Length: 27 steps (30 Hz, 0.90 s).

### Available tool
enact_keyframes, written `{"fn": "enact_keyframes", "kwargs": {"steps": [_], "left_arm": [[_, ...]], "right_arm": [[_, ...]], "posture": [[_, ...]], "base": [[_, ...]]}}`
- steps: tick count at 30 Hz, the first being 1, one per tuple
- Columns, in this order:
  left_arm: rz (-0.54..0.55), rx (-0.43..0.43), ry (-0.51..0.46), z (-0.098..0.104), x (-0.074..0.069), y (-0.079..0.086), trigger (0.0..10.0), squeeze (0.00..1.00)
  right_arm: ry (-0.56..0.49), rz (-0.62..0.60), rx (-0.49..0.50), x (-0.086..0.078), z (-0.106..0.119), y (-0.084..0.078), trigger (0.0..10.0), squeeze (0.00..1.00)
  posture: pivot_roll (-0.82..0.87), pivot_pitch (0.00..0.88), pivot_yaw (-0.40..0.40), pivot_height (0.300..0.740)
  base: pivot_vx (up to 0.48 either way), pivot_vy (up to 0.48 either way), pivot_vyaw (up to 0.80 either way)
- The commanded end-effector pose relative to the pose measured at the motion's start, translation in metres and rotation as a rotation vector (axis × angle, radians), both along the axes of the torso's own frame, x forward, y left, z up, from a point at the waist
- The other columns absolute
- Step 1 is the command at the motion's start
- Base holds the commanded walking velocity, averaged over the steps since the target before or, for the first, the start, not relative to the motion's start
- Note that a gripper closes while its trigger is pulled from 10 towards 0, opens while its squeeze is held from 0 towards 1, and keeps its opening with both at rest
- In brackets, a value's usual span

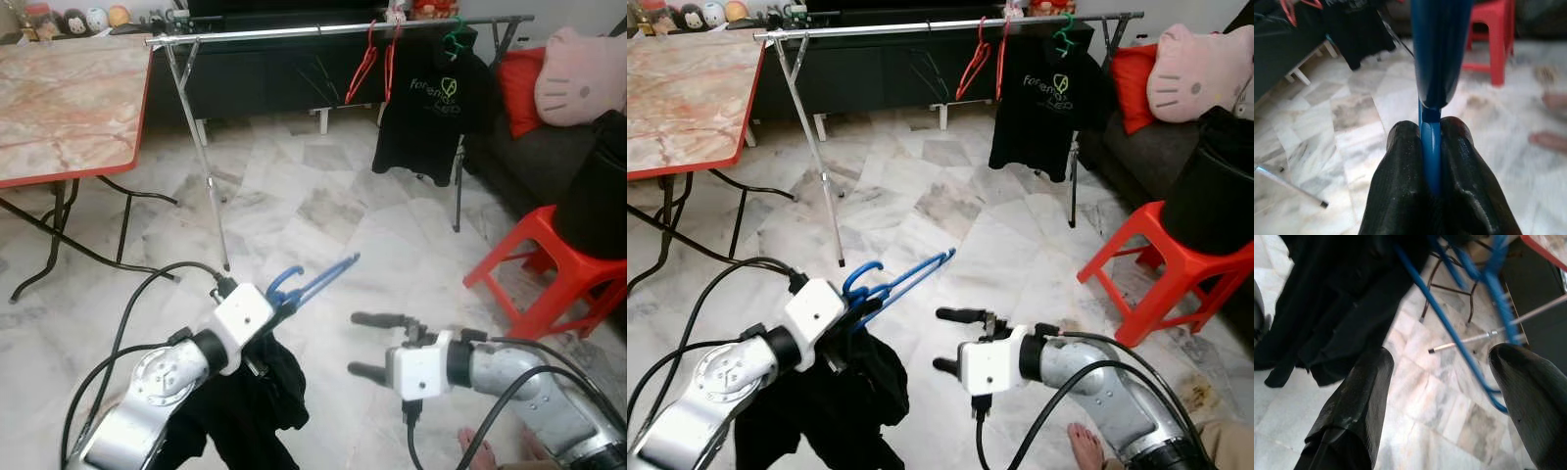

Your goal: Hang hanger

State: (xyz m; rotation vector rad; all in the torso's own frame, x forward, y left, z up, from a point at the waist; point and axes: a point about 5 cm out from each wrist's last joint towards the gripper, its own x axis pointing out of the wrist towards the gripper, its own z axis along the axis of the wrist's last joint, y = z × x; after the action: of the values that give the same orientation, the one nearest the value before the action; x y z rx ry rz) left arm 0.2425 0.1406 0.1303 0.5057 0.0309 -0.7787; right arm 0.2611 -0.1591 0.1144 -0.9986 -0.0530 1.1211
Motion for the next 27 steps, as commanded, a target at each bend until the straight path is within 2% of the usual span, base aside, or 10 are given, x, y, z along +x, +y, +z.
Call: {"fn": "enact_keyframes", "kwargs": {"steps": [1,3,4,8,13,15,18,21,27], "left_arm": [[-0.022,0.059,-0.027,0.001,-0.005,0.011,10.0,0.00],[-0.031,0.093,-0.028,0.000,-0.008,0.016,10.0,0.00],[-0.073,0.161,-0.025,-0.002,-0.013,0.024,10.0,0.00],[-0.159,0.272,-0.019,-0.003,-0.021,0.037,10.0,0.00],[-0.294,0.289,-0.023,0.010,-0.028,0.032,10.0,0.00],[-0.311,0.285,-0.024,0.012,-0.029,0.030,10.0,0.00],[-0.346,0.269,-0.036,0.014,-0.030,0.023,10.0,0.00],[-0.396,0.247,-0.061,0.021,-0.031,0.014,10.0,0.00],[-0.422,0.253,-0.083,0.024,-0.031,0.009,10.0,0.00]], "right_arm": [[0.002,-0.033,-0.003,0.000,0.000,-0.010,10.0,0.00],[0.005,-0.044,0.004,0.000,-0.001,-0.013,10.0,0.00],[0.005,-0.062,0.018,0.001,-0.002,-0.017,10.0,0.00],[-0.015,-0.055,0.017,-0.001,-0.007,-0.019,10.0,0.00],[-0.013,-0.010,0.090,-0.008,-0.014,-0.005,10.0,0.00],[-0.014,0.008,0.120,-0.011,-0.015,0.001,10.0,0.00],[0.008,0.067,0.109,-0.018,-0.023,0.012,10.0,0.00],[-0.016,0.079,0.146,-0.016,-0.022,0.020,10.0,0.00],[-0.039,0.086,0.157,-0.014,-0.020,0.024,10.0,0.00]], "posture": [[-0.03,0.053,-0.001,0.740],[-0.03,0.052,-0.001,0.740],[-0.02,0.053,-0.001,0.740],[-0.01,0.059,-0.005,0.740],[0.00,0.066,-0.009,0.740],[0.00,0.069,-0.008,0.740],[0.00,0.068,-0.015,0.740],[0.00,0.065,-0.018,0.740],[0.01,0.064,-0.020,0.740]], "base": [[0.000,0.000,0.00],[0.000,0.000,0.00],[0.000,0.000,0.00],[0.000,0.000,0.00],[0.000,0.000,0.00],[0.000,0.000,0.00],[0.000,0.000,0.00],[0.000,0.000,0.00],[0.000,0.000,0.00]]}}
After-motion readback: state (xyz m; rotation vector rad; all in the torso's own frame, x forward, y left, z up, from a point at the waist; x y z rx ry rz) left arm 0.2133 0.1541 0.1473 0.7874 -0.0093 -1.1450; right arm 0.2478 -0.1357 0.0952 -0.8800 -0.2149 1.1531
